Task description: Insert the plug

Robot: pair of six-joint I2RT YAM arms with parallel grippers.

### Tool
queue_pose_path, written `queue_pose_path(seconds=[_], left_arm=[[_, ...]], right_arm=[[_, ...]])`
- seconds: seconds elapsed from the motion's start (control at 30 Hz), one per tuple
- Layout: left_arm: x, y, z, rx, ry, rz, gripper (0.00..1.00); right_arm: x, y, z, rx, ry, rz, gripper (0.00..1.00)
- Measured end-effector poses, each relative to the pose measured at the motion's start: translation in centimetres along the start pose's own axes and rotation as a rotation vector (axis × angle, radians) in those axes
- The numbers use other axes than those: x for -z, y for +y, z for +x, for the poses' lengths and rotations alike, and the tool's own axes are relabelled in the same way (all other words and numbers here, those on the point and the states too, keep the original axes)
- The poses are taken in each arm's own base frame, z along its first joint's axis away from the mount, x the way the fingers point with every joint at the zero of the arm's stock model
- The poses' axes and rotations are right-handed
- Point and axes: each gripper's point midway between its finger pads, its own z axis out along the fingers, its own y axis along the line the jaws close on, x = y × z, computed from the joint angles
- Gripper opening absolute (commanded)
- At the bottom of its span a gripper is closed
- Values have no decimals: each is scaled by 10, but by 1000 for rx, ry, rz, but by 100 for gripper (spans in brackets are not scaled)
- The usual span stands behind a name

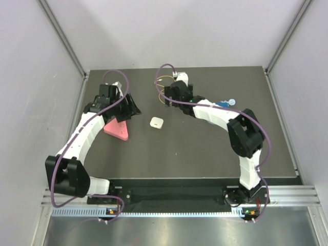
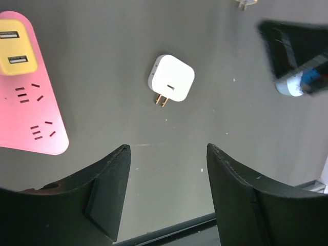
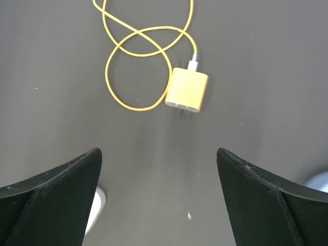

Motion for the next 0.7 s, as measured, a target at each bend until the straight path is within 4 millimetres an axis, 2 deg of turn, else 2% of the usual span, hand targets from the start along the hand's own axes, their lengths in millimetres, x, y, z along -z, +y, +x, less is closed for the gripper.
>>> queue_pose_path(seconds=[0.1,0.2,0.37,0.53,0.7], left_arm=[[7,-5,2,-5,-18,39,64],[9,-13,0,-6,-23,80,64],[11,-19,14,16,4,141,62],[7,-15,27,42,42,143,60],[7,-17,29,49,55,156,60]], right_arm=[[-20,12,13,8,38,-40,86],[-26,33,37,63,105,-176,87],[-12,62,70,193,195,-429,89],[-1,76,87,281,226,-581,86],[7,83,95,331,238,-665,81]])
